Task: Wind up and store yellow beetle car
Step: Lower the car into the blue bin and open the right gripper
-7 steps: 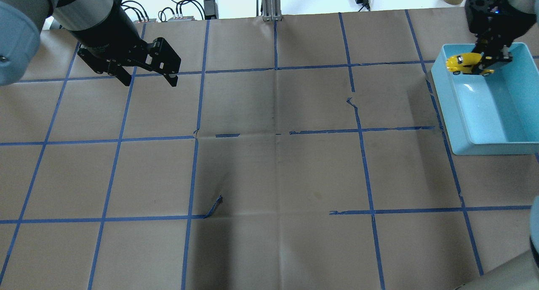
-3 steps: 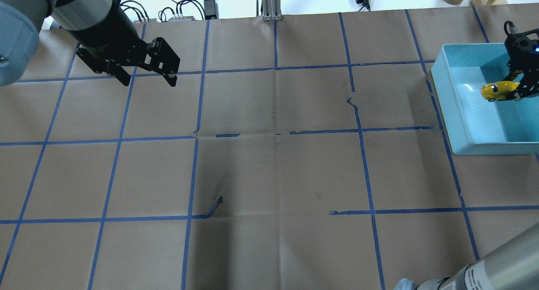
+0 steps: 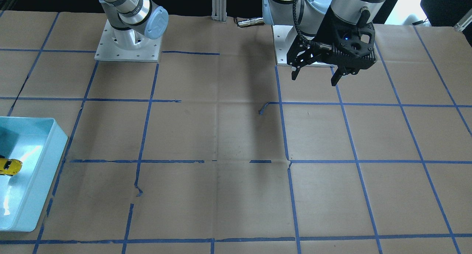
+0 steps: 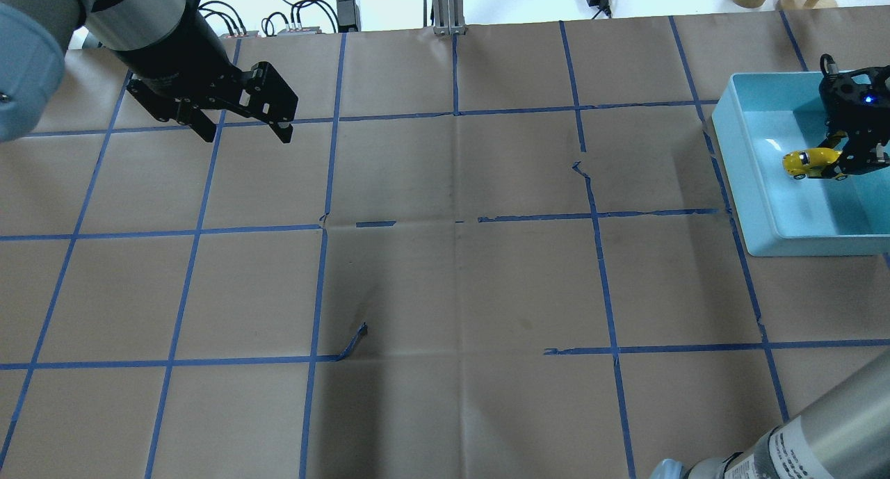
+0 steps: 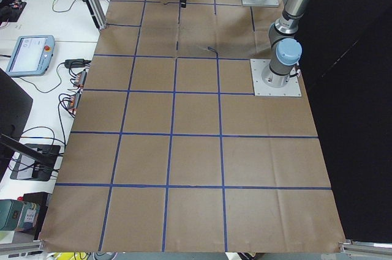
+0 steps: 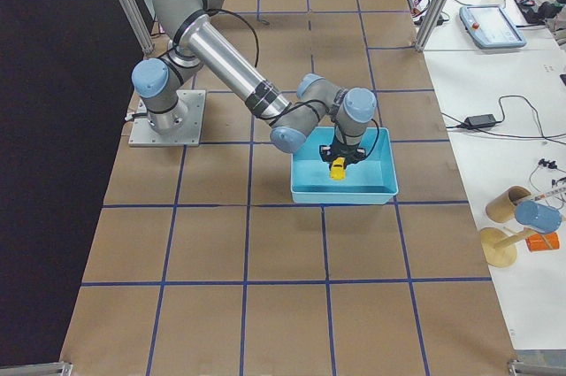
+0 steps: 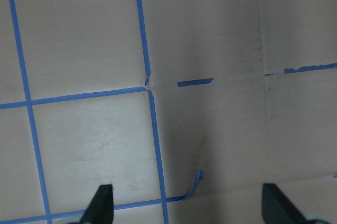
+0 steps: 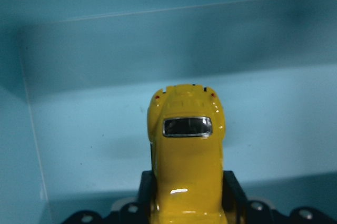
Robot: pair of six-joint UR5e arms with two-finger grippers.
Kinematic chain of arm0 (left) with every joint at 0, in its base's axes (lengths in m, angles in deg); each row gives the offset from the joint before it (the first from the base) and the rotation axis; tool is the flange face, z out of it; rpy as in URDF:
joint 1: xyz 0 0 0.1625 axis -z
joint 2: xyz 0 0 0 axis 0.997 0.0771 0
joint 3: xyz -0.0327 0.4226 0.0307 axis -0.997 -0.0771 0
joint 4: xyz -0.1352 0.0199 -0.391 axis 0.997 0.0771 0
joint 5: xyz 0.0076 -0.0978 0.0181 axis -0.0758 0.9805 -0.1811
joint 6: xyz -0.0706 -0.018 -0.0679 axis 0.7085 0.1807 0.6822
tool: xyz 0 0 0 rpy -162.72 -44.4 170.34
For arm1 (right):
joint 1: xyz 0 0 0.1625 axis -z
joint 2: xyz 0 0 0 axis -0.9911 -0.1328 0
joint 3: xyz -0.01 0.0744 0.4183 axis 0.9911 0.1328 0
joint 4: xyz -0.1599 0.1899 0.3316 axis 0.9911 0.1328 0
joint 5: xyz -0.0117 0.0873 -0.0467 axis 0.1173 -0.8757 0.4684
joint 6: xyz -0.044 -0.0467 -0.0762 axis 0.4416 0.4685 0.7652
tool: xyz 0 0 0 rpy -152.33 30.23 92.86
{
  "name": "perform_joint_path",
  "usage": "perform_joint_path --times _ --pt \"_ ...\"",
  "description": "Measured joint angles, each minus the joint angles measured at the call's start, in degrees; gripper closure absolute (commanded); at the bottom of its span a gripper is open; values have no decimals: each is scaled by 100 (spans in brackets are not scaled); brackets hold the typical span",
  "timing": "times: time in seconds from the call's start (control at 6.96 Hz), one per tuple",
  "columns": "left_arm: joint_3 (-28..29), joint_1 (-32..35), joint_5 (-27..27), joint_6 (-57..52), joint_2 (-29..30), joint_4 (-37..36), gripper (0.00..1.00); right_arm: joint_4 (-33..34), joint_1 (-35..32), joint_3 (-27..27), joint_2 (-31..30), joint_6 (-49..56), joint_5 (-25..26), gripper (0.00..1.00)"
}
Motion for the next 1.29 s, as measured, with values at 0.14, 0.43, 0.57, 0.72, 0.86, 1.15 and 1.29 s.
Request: perform_joint_path --times 0.14,0.43,0.57,0.72,0.86,1.15,1.29 --pt "1 0 1 0 -6 0 1 -44 -9 -3 -13 -1398 33 66" --pt "2 0 6 0 -16 0 1 -16 -18 -62 21 -4174 68 66" --pt "1 0 8 0 -19 0 1 32 -18 -140 -5 -5649 114 65" --pt "-3 0 7 0 -22 0 1 109 -18 -240 -28 -6639 191 61" --pt "-5 0 3 0 -25 0 1 221 -18 -354 -37 -7259 239 56" --pt "-6 0 9 0 -28 0 1 416 -21 -503 -44 -7721 259 0" --pt "-6 0 14 0 -28 0 1 433 -20 -510 -81 -7766 249 0"
